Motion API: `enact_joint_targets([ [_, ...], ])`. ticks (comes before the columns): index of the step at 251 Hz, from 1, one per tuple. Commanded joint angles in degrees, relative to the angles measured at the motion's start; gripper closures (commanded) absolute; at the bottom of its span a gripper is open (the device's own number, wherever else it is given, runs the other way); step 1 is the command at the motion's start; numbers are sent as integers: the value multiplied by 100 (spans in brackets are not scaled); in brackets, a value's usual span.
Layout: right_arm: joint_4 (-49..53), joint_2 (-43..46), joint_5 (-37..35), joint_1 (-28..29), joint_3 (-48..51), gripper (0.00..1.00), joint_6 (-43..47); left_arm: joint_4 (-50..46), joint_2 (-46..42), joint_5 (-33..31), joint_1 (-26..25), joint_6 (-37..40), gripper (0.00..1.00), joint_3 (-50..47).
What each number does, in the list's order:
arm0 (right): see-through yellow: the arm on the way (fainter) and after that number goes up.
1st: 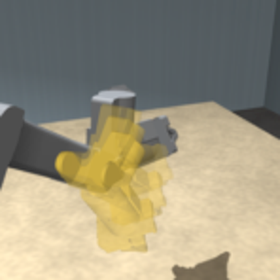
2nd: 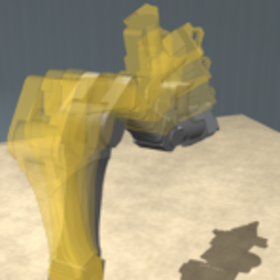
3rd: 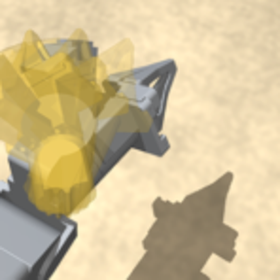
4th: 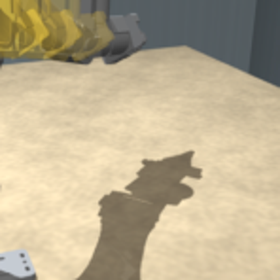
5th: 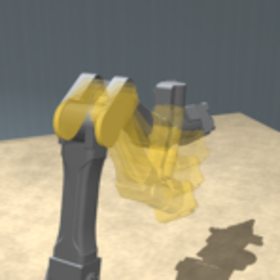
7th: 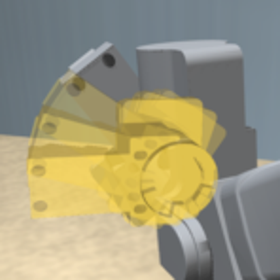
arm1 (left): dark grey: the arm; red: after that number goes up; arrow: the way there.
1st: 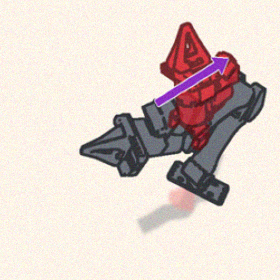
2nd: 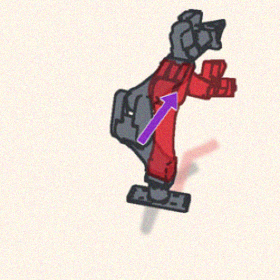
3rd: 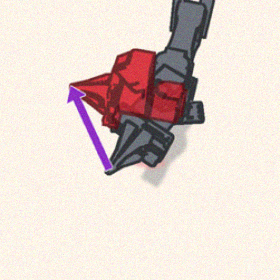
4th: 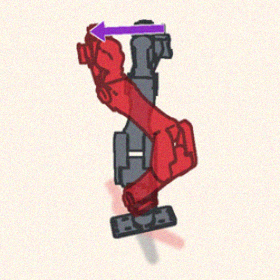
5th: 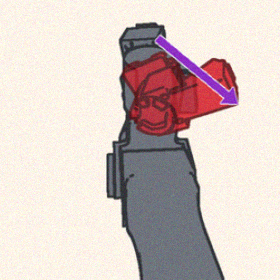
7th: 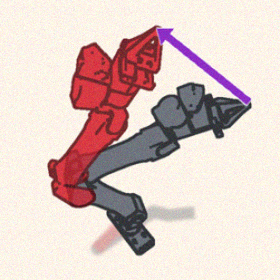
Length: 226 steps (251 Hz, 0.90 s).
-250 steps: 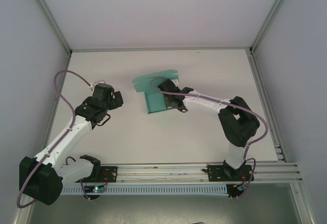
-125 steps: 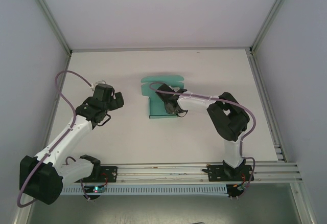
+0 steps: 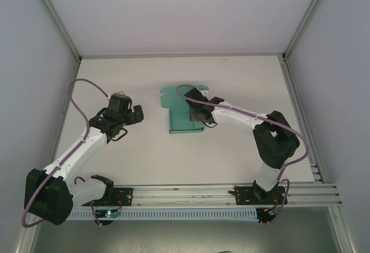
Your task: Assemble paper box
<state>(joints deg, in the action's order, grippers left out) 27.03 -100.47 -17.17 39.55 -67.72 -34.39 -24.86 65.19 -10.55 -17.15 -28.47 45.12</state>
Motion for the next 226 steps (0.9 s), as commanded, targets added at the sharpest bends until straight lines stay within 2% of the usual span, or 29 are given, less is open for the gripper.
enact_joint_targets([
  [1,-313,265,547,-211,405,44,303,234,79,115,19,139,0,130],
  [55,-1341,287,1928,-668,985,43,417,453,201,392,19,156,0,54],
  [74,-1520,131,2149,-678,917,43,374,498,257,434,18,152,0,46],
  [140,-1017,-183,2059,-745,806,55,130,636,532,570,25,175,0,36],
  [160,-813,-170,2055,-739,933,63,-1,667,653,548,31,192,0,40],
  [170,-762,-167,2055,-724,1011,63,-61,676,724,553,22,205,0,60],
  [226,-110,-353,1837,-653,972,81,-122,765,1016,592,24,307,0,143],
])
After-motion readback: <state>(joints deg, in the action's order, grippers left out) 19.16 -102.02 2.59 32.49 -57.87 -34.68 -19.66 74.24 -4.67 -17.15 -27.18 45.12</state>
